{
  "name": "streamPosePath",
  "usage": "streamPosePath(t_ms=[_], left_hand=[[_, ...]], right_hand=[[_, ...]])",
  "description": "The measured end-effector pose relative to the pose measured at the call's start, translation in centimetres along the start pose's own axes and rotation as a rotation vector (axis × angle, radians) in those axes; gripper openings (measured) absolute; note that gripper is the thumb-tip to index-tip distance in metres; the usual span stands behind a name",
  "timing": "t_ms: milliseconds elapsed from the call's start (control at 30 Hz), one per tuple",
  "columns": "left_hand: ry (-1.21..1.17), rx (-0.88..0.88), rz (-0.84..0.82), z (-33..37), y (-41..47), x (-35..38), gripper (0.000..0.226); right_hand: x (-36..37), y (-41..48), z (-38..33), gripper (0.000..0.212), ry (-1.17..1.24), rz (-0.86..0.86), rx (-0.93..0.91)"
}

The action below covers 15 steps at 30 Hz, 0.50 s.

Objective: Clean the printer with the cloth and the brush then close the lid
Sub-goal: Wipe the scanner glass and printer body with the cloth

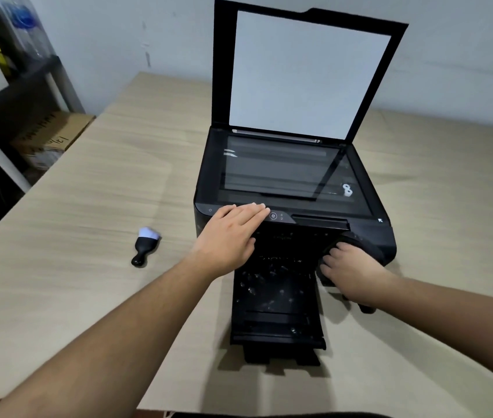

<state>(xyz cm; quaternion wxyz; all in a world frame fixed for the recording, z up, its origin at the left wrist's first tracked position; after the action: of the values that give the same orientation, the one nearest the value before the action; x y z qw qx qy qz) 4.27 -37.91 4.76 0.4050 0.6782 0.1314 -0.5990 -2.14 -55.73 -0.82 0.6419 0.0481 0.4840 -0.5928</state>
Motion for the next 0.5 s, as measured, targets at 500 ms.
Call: streamPosePath(t_ms=[500], left_hand=[[-0.015,-0.018,-0.058,-0.2,0.0,0.3,0.056]], right_hand=[[-0.4,0.2,1.3,0.031,0.022,0.087,0.039]])
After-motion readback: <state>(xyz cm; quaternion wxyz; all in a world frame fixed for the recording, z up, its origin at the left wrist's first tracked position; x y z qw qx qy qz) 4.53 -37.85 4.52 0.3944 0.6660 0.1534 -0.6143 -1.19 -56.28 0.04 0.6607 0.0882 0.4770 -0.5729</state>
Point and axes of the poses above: each hand's wrist, its own y-axis towards the middle knuckle, its own x-axis out of the palm, z = x × y, the point moved 8 cm from there along y, towards the middle knuckle, and after that the axes turned 1 degree about z, right-handed, at the moved point
